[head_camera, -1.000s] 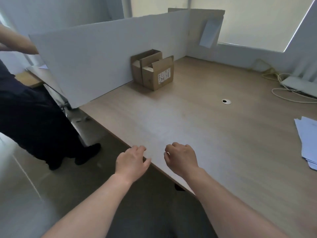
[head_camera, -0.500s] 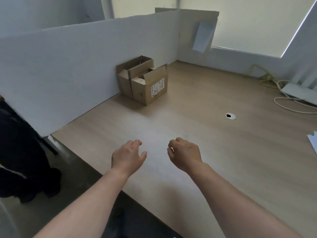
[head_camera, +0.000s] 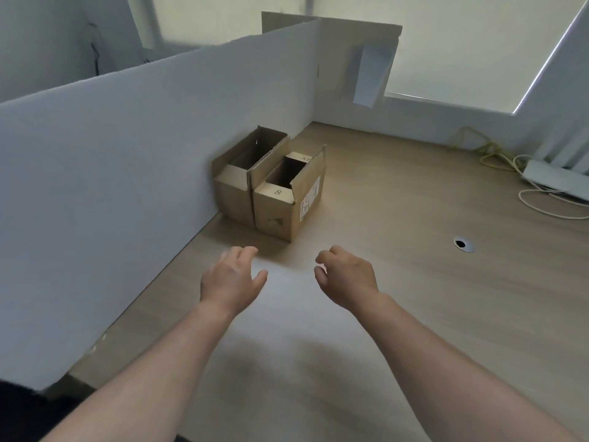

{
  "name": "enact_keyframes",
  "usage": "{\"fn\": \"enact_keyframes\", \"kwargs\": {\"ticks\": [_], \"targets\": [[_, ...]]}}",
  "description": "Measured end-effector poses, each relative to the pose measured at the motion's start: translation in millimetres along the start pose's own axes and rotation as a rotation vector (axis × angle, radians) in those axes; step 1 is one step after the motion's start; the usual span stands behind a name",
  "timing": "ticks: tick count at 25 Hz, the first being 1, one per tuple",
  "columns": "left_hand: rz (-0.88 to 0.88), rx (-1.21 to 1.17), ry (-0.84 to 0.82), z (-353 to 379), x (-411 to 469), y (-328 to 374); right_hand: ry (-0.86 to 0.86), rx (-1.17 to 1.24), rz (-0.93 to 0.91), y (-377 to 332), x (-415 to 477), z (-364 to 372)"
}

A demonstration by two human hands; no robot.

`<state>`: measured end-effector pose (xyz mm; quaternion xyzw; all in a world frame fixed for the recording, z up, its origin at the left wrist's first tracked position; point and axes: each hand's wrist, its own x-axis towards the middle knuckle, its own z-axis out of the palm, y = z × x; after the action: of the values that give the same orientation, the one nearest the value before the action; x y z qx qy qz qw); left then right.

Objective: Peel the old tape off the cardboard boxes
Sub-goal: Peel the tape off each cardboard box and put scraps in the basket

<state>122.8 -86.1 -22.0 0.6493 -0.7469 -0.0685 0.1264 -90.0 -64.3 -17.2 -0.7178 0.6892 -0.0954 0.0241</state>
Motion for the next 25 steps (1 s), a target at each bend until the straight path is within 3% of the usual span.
{"fn": "enact_keyframes", "kwargs": {"ticks": [6,16,21,25], "targets": [[0.131,-0.031,0.003,-6,84,-41,-0.013,-0.015,0.067,-36,74,9],[0.237,-0.087,-0.007,19,157,-47,0.042,-0.061,0.394,-37,178,26],[0.351,0.039,0.011,23,167,-46,0.052,0.05,0.48,-28,186,34],[0.304,0.097,-0.002,20,164,-41,0.043,0.075,0.527,0,158,23]]}}
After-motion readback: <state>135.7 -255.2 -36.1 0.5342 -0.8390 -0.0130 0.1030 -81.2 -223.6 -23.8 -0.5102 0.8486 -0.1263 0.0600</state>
